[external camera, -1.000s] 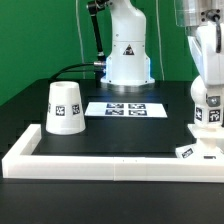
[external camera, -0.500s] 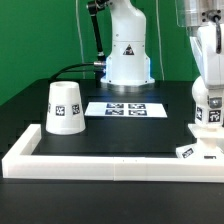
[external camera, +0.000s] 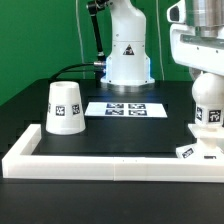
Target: Assemble lamp
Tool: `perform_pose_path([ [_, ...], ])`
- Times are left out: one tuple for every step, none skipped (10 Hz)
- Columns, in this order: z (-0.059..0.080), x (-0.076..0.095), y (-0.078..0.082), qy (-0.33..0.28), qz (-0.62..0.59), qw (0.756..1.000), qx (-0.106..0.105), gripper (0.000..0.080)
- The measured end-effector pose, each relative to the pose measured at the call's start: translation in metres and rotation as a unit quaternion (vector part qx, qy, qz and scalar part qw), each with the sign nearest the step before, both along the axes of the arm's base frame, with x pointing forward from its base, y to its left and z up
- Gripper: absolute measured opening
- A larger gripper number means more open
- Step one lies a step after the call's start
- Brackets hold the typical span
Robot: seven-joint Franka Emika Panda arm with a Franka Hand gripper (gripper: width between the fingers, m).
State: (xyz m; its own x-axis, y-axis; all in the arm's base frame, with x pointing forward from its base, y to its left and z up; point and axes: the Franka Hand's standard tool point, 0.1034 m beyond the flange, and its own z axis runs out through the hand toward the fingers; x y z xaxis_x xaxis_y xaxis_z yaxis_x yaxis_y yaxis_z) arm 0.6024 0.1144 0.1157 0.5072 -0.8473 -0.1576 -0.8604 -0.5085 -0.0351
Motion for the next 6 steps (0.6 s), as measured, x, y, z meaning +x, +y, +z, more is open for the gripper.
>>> perform_pose_path([
  [0.0015,0.0004,-0.0002,-0.009,0.041,0.999,0.001,0.0698],
  [0.0002,0.0000,-0.0010,-0.014,0.076,0.997,0.003,0.0698],
  [0.0001,0.0000,-0.0010,-0.017,0.098,0.995,0.004,0.0698],
  [0.0001,0.0001,-0.0015,-0.024,0.142,0.990,0.006,0.0698],
  [0.0000,0.0002,-0.0020,-0.030,0.186,0.982,0.008,0.0698],
  [0.0000,0.0003,-0.0031,-0.039,0.245,0.969,0.009,0.0698],
])
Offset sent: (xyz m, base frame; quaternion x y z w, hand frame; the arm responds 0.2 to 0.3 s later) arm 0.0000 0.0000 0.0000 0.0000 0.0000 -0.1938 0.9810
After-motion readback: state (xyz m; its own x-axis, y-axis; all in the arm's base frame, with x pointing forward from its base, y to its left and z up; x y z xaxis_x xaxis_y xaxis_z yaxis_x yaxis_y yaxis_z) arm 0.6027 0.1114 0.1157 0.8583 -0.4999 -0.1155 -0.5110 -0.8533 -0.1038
